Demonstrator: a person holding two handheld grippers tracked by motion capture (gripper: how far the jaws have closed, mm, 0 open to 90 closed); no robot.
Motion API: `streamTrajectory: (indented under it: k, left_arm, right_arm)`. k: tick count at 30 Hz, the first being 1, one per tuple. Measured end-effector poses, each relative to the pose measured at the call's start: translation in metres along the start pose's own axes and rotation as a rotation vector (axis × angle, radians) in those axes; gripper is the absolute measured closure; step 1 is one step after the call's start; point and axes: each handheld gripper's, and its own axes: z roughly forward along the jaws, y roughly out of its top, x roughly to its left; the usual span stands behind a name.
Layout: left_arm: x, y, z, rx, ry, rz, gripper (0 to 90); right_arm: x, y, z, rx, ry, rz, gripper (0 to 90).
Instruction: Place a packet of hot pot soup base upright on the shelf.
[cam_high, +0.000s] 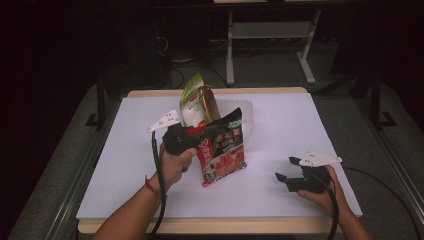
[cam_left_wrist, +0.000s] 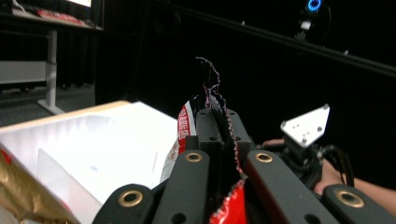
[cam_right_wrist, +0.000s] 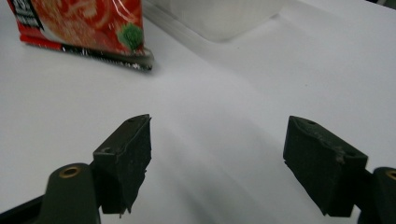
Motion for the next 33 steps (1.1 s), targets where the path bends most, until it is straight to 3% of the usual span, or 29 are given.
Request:
streamTrajectory:
  k: [6,12,15,18,27,33]
  left_arm:
    - [-0.004,0.019,0.003,-0.033,0.038,0.017,88.9]
    - [0.0,0.035,0.008,-0.065,0.076,0.003,88.9]
    - [0.003,0.041,0.012,-0.068,0.099,0.007,88.9]
    - [0.008,0.045,0.015,-0.071,0.117,-0.019,88.9]
    - [0.01,0.063,0.03,-0.08,0.171,0.002,88.9]
    - [0.015,0.071,0.051,-0.071,0.221,0.011,88.8]
  right_arm:
    - [0.001,-0.001,-0.002,0.008,-0.007,-0.011,22.7]
    - [0.0,-0.003,-0.003,0.005,-0.015,0.013,22.2]
    - [-0.001,-0.003,-0.004,0.003,-0.017,0.016,21.7]
    - [-0.001,-0.004,-0.004,0.005,-0.017,0.022,21.7]
    - [0.0,-0.004,-0.002,0.016,-0.015,0.022,21.3]
    - [0.001,-0.004,-0.001,0.02,-0.026,0.028,20.5]
